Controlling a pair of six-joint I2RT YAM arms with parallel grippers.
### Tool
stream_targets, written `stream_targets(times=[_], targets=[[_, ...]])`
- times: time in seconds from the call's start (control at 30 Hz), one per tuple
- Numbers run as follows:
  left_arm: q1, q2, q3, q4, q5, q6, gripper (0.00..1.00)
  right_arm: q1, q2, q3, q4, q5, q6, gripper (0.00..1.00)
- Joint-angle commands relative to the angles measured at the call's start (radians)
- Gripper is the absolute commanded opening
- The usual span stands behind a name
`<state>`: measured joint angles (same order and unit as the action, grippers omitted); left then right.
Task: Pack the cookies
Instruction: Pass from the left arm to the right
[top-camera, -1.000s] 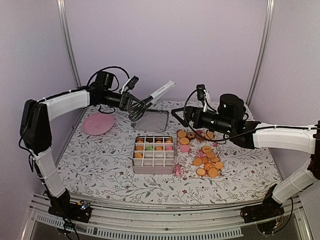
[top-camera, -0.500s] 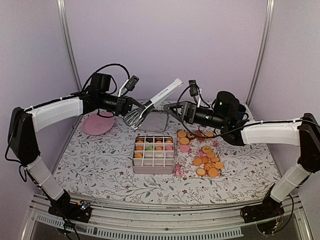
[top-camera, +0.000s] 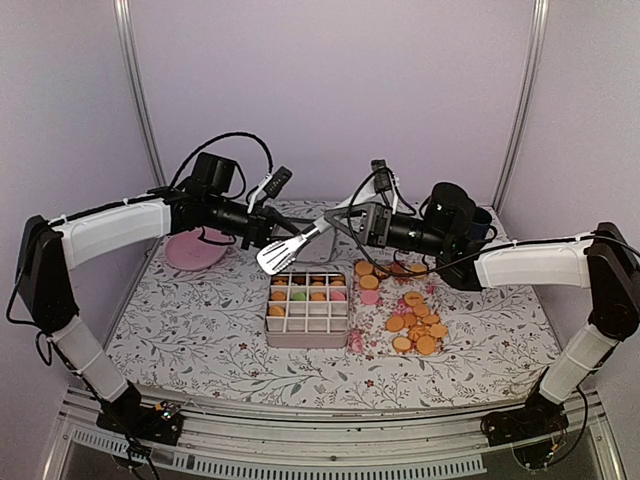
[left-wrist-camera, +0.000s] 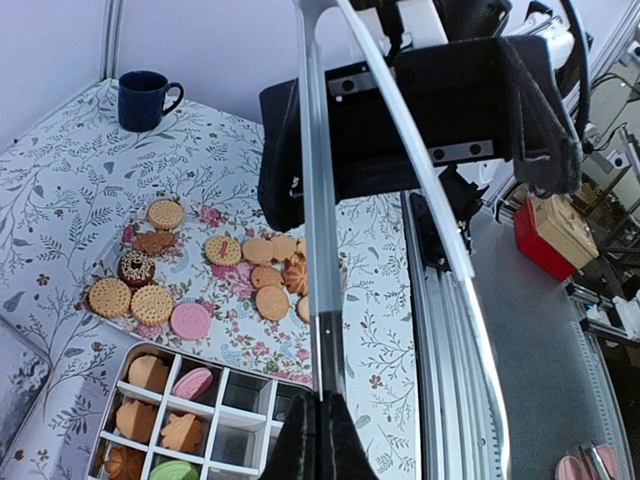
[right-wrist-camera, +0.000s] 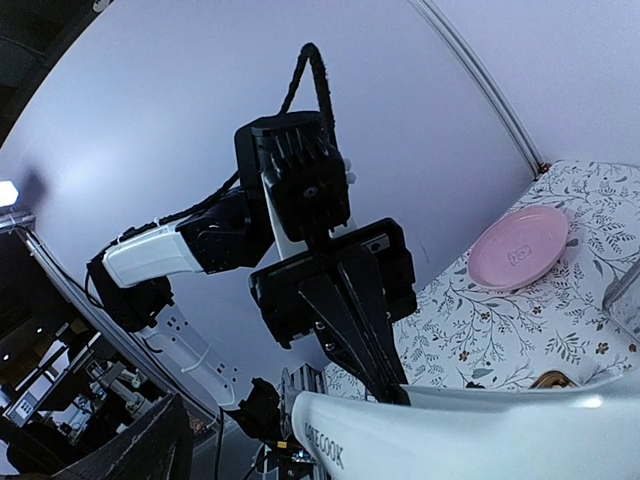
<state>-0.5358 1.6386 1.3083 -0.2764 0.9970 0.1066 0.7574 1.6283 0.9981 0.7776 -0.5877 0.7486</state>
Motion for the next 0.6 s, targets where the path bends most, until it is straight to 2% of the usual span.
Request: stream_targets(times=[0.0, 0.1, 0.27, 0.43, 0.57], targets=[[-0.014, -0.049, -0.007, -0.002, -0.012, 0.049, 0.00, -0.024, 0.010, 0.013, 0.032, -0.022, 0.034, 0.92], [-0.024, -0.054, -0.009, -0.006, -0.024, 0.061, 0.00, -0.031, -0.003, 0.001, 0.043, -0.037, 0.040, 0.86], [-0.041, -0.048, 0.001, -0.039, -0.051, 0.098, 0.00, -0.037, 0.008, 0.024, 0.043, -0.152, 0.041, 0.70], [-0.043, -0.051, 0.005, -0.047, -0.058, 0.104, 0.00, -0.039, 0.020, 0.025, 0.035, -0.240, 0.049, 0.63], [-0.046, -0.051, 0.003, -0.050, -0.061, 0.106, 0.00, -0.038, 0.027, 0.022, 0.033, -0.259, 0.049, 0.61]])
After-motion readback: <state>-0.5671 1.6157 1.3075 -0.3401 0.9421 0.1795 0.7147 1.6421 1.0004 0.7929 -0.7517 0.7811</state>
